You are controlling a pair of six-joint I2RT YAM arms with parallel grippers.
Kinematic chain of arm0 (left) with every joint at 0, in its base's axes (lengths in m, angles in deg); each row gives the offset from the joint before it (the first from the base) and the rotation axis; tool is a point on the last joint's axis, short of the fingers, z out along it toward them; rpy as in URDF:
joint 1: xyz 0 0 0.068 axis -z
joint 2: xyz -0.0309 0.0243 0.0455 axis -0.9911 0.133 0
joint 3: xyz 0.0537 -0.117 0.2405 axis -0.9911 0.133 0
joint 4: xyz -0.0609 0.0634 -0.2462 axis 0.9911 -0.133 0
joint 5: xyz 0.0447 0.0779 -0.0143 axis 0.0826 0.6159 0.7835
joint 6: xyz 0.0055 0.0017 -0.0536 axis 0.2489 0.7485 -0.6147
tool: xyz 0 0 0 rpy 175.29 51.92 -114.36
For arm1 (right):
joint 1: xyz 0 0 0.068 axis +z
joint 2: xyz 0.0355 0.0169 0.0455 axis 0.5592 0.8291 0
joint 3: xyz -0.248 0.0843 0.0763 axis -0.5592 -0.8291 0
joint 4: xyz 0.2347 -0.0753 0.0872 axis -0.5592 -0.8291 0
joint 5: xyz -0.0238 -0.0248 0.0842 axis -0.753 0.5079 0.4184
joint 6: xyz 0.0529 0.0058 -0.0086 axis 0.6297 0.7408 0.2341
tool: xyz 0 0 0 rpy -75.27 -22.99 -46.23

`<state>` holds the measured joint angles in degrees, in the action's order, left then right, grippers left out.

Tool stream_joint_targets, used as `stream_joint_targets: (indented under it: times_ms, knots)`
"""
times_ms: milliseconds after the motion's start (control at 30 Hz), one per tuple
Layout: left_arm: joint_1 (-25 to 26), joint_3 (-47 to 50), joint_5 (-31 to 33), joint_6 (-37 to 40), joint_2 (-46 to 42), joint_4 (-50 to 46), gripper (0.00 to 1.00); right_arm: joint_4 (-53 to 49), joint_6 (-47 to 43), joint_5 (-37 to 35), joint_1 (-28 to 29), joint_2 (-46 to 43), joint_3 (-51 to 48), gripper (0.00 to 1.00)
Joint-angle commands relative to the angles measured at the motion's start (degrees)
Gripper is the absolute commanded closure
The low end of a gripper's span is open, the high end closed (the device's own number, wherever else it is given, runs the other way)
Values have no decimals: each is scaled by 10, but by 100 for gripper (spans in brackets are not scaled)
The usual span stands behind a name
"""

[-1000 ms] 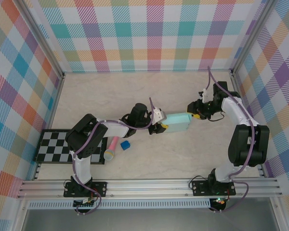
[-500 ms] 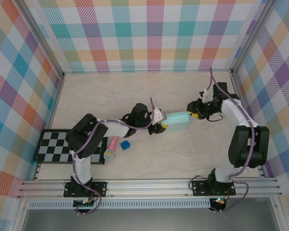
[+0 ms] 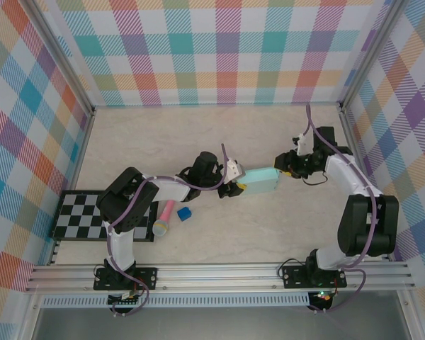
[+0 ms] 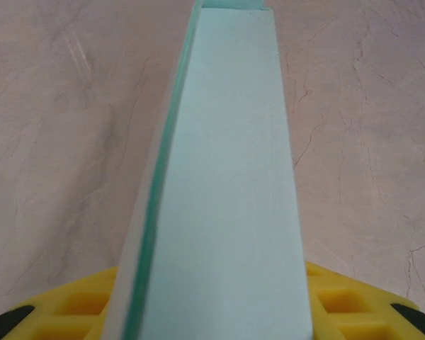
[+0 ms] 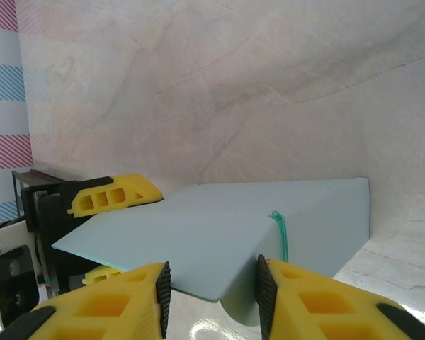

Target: Fold the paper box

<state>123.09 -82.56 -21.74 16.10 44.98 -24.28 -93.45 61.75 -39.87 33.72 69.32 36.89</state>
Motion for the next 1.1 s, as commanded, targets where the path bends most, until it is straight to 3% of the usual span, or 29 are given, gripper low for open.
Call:
stream_joint_targets:
  times_ms: [0, 333, 600, 633, 667, 700, 900, 1067]
  knots:
    - [11, -23, 4, 10, 16, -21, 70, 4, -2, 9, 22, 10, -40, 65]
    - [-1, -10, 12, -3, -23, -30, 59, 29, 27, -27, 22, -7, -62, 70]
    - [-21, 74, 55, -82, -131, 12, 52, 38, 43, -40, 22, -38, -83, 70]
    - [-22, 83, 61, -90, -143, 14, 44, 41, 46, -41, 22, -40, -85, 70]
    - [-24, 93, 65, -99, -156, 15, 17, 47, 53, -41, 22, -42, -89, 70]
    - [-27, 101, 65, -106, -168, 14, 1, 53, 59, -42, 22, -44, -92, 71]
    - [-36, 132, 64, -94, -198, -14, 2, 85, 90, -29, 23, -46, -107, 71]
    - [-54, 164, 80, -152, -227, 29, 1, 82, 100, -41, 23, -47, -105, 71]
